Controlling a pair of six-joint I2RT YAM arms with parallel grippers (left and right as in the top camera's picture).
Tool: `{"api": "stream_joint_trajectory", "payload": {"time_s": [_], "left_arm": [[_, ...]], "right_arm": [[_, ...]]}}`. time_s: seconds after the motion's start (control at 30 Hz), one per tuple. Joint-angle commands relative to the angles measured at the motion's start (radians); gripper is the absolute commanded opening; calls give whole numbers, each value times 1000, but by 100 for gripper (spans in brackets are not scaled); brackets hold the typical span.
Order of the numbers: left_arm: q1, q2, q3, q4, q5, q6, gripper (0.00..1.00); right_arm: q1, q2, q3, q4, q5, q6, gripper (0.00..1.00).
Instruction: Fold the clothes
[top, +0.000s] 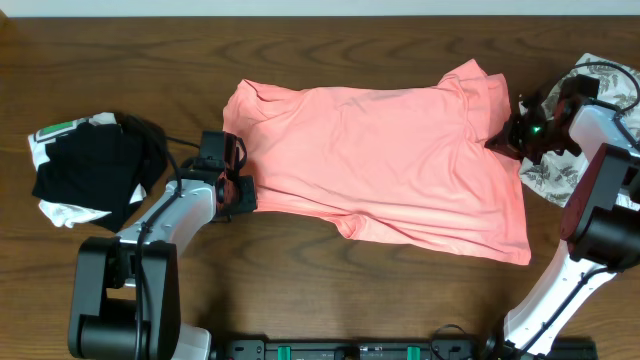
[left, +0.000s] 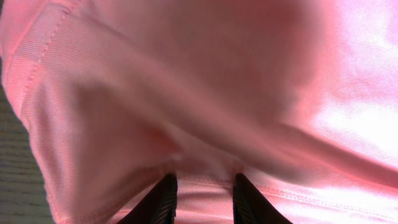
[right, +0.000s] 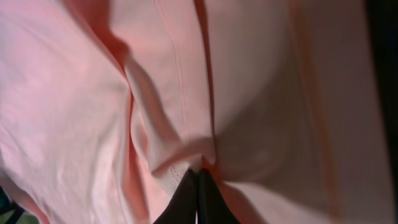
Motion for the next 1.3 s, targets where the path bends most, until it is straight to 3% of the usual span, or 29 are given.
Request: {"api": "stream_joint_trajectory", "payload": {"time_s": [0.0,0.67,0.93,1.13,1.27], "left_arm": [[5,92,-93,-51,-19,-20,31],[5,92,-93,-51,-19,-20,31],[5,92,-93,-51,-19,-20,31],[5,92,-93,-48,-19,-20,31],[5,92,-93,-47,-19,-20,32]], "right_arm": [[-24,-5,47,21,-27,-1,1],[-85,-13,106,-85,229,59,1],[-85,-20,131,-9,129,40,24],[-68,-20,177,136,-63,-3,35],[-24,-14,171,236,-56,-39,36]]}}
